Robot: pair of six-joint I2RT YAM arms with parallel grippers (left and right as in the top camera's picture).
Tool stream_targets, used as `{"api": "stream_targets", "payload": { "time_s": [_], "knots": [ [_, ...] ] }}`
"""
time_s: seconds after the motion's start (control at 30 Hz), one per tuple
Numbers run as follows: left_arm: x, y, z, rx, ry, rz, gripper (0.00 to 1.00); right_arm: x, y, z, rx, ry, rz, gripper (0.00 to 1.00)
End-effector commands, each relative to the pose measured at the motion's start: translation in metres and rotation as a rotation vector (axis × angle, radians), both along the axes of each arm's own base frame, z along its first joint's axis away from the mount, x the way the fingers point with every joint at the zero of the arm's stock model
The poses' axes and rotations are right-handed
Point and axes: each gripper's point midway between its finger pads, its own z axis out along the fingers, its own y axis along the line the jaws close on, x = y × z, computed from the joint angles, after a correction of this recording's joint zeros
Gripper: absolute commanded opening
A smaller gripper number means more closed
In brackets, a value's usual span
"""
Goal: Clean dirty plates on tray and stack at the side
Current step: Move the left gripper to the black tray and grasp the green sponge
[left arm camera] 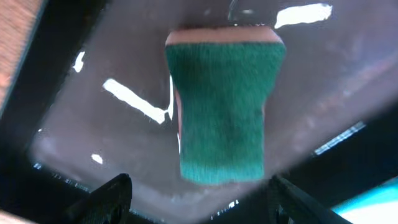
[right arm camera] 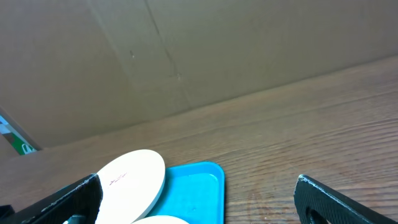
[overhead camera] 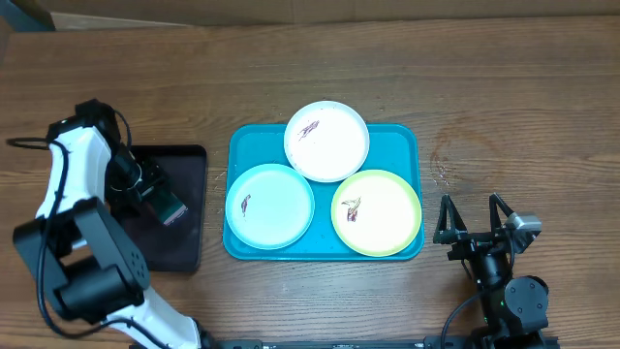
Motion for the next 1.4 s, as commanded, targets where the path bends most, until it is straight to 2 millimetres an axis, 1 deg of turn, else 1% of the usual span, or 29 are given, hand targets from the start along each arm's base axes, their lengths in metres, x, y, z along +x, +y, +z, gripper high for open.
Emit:
{"api": "stream_targets", "payload": {
  "time_s": [0.0,0.03,0.1,0.2,0.23,0.27,0.33,0.47,0.53,0.57,0.6,0.63,0.67,0.7,0.8,0.9,0.93,1.0,1.03,1.07,1.1,1.13,1.2,1.23,1.37],
  "knots": [
    [0.004,0.0,-0.018,-0.025,0.034,0.001,0.68,0.0,-0.001,-0.002,-0.007,-0.003,-0.002,1.0],
    [0.004,0.0,-0.024,-0.028,0.042,0.001,0.68,0.0,-0.001,-0.002,-0.007,-0.003,-0.002,1.0],
    [0.005,0.0,-0.034,-0.035,0.057,0.001,0.62,0.0,-0.001,-0.002,-0.007,-0.003,-0.002,1.0],
    [0.005,0.0,-0.043,-0.04,0.072,0.001,0.54,0.0,-0.001,-0.002,-0.007,-0.003,-0.002,1.0],
    [0.005,0.0,-0.045,-0.041,0.073,0.001,0.52,0.0,-0.001,-0.002,-0.007,-0.003,-0.002,1.0],
    [0.006,0.0,-0.045,-0.04,0.072,0.001,0.46,0.0,-0.001,-0.002,-0.007,-0.003,-0.002,1.0],
    [0.007,0.001,-0.046,-0.038,0.068,0.0,0.38,0.0,-0.001,-0.002,-0.007,-0.003,-0.002,1.0],
    [0.009,0.002,-0.046,-0.034,0.058,0.0,0.18,0.0,-0.001,-0.002,-0.007,-0.003,-0.002,1.0],
    [0.01,0.002,-0.046,-0.032,0.055,0.0,0.16,0.0,-0.001,-0.002,-0.007,-0.003,-0.002,1.0],
    [0.011,0.003,-0.046,-0.028,0.052,0.0,0.18,0.0,-0.001,-0.002,-0.007,-0.003,-0.002,1.0],
    [0.011,0.005,-0.047,-0.02,0.05,-0.001,0.26,0.0,-0.001,-0.002,-0.007,-0.003,-0.002,1.0],
    [0.012,0.007,-0.047,-0.007,0.05,-0.003,0.49,0.0,-0.001,-0.002,-0.007,-0.003,-0.002,1.0],
    [0.012,0.01,-0.047,0.011,0.051,-0.005,0.84,0.0,-0.001,-0.002,-0.007,-0.003,-0.002,1.0],
    [0.011,0.014,-0.047,0.031,0.055,-0.008,0.99,0.0,-0.001,-0.002,-0.007,-0.003,-0.002,1.0],
    [0.01,0.024,-0.047,0.087,0.066,-0.014,1.0,0.0,-0.001,-0.002,-0.007,-0.003,-0.002,1.0],
    [0.012,0.024,-0.047,0.086,0.058,-0.014,1.0,0.0,-0.001,-0.002,-0.007,-0.003,-0.002,1.0],
    [0.012,0.024,-0.047,0.085,0.057,-0.013,0.91,0.0,-0.001,-0.002,-0.007,-0.003,-0.002,1.0],
    [0.012,0.023,-0.047,0.084,0.057,-0.014,0.76,0.0,-0.001,-0.002,-0.007,-0.003,-0.002,1.0],
    [0.012,0.023,-0.047,0.082,0.057,-0.014,0.63,0.0,-0.001,-0.002,-0.007,-0.003,-0.002,1.0],
    [0.013,0.022,-0.047,0.078,0.055,-0.013,0.54,0.0,-0.001,-0.002,-0.007,-0.003,-0.002,1.0],
    [0.013,0.022,-0.047,0.078,0.054,-0.013,0.43,0.0,-0.001,-0.002,-0.007,-0.003,-0.002,1.0],
    [0.013,0.022,-0.047,0.078,0.054,-0.013,0.26,0.0,-0.001,-0.002,-0.007,-0.003,-0.002,1.0],
    [0.014,0.023,-0.047,0.079,0.051,-0.013,0.11,0.0,-0.001,-0.002,-0.007,-0.003,-0.002,1.0],
    [0.014,0.022,-0.047,0.079,0.05,-0.013,0.04,0.0,-0.001,-0.002,-0.007,-0.003,-0.002,1.0],
    [0.012,0.015,-0.044,0.033,0.056,-0.017,0.04,0.0,-0.001,-0.002,-0.007,-0.003,-0.002,1.0]
  ]
}}
